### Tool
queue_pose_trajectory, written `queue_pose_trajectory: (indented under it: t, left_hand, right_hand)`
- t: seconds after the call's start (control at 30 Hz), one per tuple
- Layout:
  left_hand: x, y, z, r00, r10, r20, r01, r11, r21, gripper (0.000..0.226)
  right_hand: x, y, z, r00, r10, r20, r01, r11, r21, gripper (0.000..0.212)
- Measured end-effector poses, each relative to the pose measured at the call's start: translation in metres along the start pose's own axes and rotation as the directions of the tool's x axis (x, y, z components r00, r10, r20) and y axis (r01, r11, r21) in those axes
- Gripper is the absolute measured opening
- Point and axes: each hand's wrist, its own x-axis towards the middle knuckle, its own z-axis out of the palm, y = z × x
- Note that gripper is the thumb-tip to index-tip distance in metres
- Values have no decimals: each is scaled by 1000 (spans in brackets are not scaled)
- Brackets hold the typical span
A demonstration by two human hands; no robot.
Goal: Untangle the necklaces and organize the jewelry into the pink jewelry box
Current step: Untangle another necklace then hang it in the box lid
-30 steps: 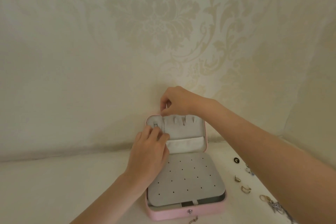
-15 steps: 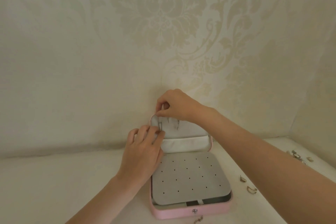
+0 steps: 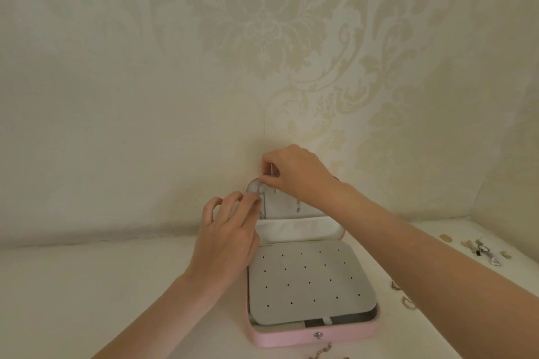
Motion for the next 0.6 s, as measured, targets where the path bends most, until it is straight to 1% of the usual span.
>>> queue_pose_trajectory:
  t: [0.13,0.23,0.37,0.5,0.6]
  left_hand:
    - [-1,-1,2,1000,-11,8,11,1000,-4,40]
    - [-2,-3,3,1000,-13,9,13,999,-31,41]
    - [-2,-5,4,1000,-7,6,7,998,-63,42]
    - [-4,-5,6,1000,14,13,-13,997,-77,42]
    - [-5,-1,1,1000,-21,10,22,991,-133,40]
  right_hand:
    - [-2,-5,2,999,25,-21,-26,998,-53,15]
    - [-3,-9,4,998,48,-43,-54,987,-150,18]
    - [-8,-8,6,989,147,-33,-150,982,-117,18]
    - [-16,-6,9,988,154,27,-146,973,-178,19]
    - [-22,-3,13,981,157,115,-139,979,-149,15]
